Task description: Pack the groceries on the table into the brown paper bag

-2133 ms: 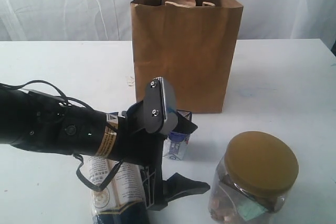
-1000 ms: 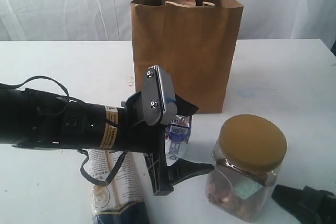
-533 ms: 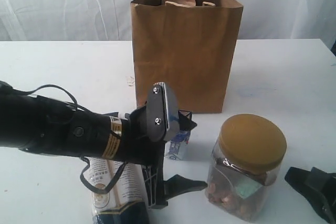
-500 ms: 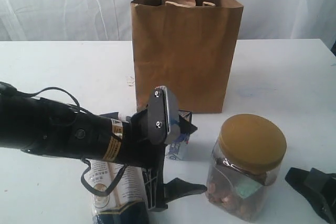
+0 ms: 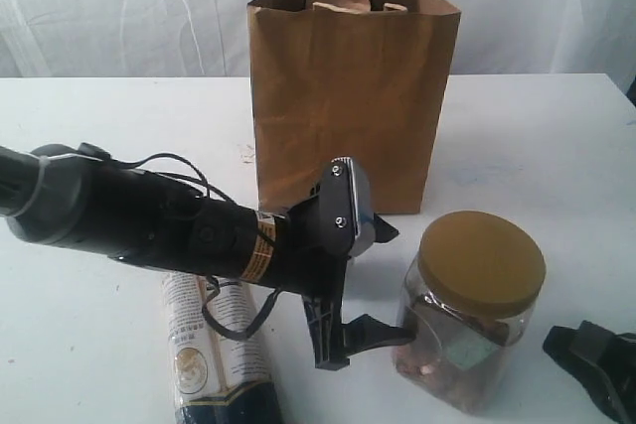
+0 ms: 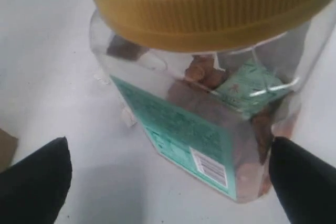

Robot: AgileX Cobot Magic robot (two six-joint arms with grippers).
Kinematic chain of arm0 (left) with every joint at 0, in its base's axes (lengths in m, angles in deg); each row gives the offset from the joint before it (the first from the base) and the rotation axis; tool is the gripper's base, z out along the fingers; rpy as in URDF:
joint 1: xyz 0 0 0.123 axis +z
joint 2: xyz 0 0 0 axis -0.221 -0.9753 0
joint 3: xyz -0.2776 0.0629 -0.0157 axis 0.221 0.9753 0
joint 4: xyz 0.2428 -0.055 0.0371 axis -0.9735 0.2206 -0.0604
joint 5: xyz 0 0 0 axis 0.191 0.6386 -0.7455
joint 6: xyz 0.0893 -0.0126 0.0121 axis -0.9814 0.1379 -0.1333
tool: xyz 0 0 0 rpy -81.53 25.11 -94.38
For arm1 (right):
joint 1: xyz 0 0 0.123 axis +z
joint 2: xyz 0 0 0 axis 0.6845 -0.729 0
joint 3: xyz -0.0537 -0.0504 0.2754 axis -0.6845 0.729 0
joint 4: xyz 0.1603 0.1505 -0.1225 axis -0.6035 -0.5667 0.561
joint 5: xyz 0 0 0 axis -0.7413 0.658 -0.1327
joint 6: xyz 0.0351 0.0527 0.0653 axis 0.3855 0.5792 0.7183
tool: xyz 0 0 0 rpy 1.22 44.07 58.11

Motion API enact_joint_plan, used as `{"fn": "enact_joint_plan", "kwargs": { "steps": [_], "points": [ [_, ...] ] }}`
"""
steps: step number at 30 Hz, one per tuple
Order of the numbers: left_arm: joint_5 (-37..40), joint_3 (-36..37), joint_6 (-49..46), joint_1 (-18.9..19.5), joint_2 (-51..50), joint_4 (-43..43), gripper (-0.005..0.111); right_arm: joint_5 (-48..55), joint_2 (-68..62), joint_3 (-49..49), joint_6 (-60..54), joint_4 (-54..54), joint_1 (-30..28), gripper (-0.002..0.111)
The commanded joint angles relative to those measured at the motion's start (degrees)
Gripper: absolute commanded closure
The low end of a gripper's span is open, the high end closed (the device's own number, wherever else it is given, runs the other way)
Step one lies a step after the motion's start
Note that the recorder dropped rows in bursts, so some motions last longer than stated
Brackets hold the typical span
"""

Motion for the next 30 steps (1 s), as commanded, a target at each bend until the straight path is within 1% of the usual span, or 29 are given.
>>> {"fn": "enact_joint_plan", "kwargs": {
  "steps": [1,3,5,12,14,19,26,30],
  "points": [
    [-0.68,-2.39,2.87,0.08,-2.81,-4.28,0.002,-1.25,-3.44,-0.17,-0.30,0.68,0.04,0.108],
    [-1.05,-3.59,3.28,0.08,-3.78,-5.15,0.002,-2.71,-5.43,-0.70,-0.62,0.55,0.04,0.108],
    [-3.27,-4.70,3.43,0.08,-4.68,-5.28,0.002,-2.86,-7.34,-1.87,-2.07,0.46,0.04,0.108],
    [-15.53,-7.61,7.96,-0.02,-5.46,-5.52,0.002,-3.17,-16.32,-9.11,-6.39,0.33,0.04,0.108],
    [-16.07,-7.61,8.17,-0.02,-5.46,-6.47,0.002,-2.45,-18.99,-11.04,-6.91,0.33,0.04,0.108],
    [-15.39,-7.61,9.89,-0.02,-5.71,-12.71,0.002,-1.27,-25.67,-14.74,-8.22,0.33,0.04,0.108],
    [-11.14,-7.61,9.25,-0.02,-6.33,-12.96,0.002,0.18,-30.05,-18.06,-10.83,0.21,0.04,0.108],
    [-11.11,-7.61,9.74,-0.02,-6.33,-12.96,0.002,-4.15,-29.79,-18.63,-10.97,0.21,0.04,0.108]
  ]
}}
